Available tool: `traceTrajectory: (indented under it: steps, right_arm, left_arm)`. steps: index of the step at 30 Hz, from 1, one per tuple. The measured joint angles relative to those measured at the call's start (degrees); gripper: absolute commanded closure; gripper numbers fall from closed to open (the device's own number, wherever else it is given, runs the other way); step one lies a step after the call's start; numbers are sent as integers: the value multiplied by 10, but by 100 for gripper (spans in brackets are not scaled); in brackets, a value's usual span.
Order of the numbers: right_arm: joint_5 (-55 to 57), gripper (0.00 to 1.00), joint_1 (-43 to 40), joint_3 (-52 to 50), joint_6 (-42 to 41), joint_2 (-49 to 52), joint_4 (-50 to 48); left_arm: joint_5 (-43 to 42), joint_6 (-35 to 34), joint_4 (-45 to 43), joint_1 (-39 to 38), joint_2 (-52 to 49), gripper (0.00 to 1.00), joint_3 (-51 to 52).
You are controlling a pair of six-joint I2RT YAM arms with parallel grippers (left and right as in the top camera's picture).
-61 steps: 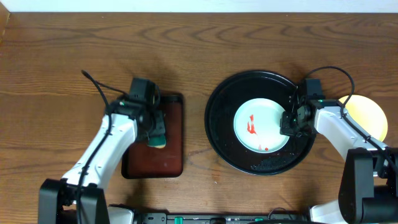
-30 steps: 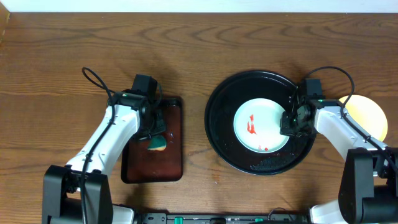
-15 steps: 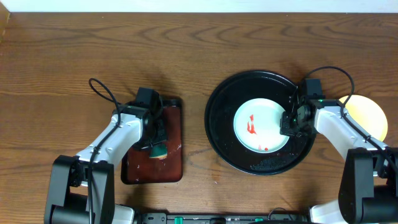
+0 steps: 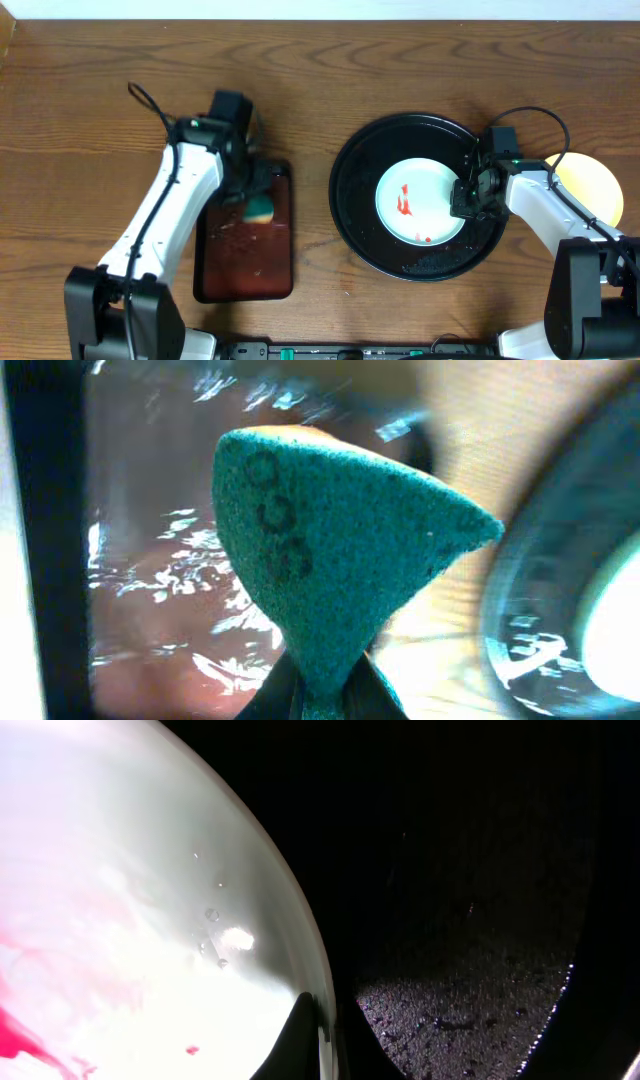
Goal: Clean dirty plates on tray and stack at the side
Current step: 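Scrub the stained mint plate with the sponge in the left gripper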
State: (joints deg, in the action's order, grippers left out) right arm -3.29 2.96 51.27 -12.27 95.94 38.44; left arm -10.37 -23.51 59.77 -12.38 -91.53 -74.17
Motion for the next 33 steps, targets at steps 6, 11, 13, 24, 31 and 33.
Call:
traceTrajectory:
  steps: [6,11,13,24,31,33]
  right_arm:
    - [-12,99,0,0,13,0,-8]
    - [-52,99,0,-2,47,4,-29]
    - [-66,99,0,-3,54,6,-34]
    - [-80,99,0,-5,19,7,-37]
    - [-81,99,1,-12,-6,5,-44]
    - [-79,99,4,-14,-9,3,-46]
  left_arm:
    - [-35,-1,-67,-76,6,92,-36]
    - [-47,-19,-137,-153,4,92,-34]
    - [-48,-28,-155,-182,-1,92,-34]
    - [-54,-112,-235,-272,-119,92,-32]
    - [-75,-149,-317,-334,-191,92,-31]
    - [-78,-160,-334,-350,-208,91,-31]
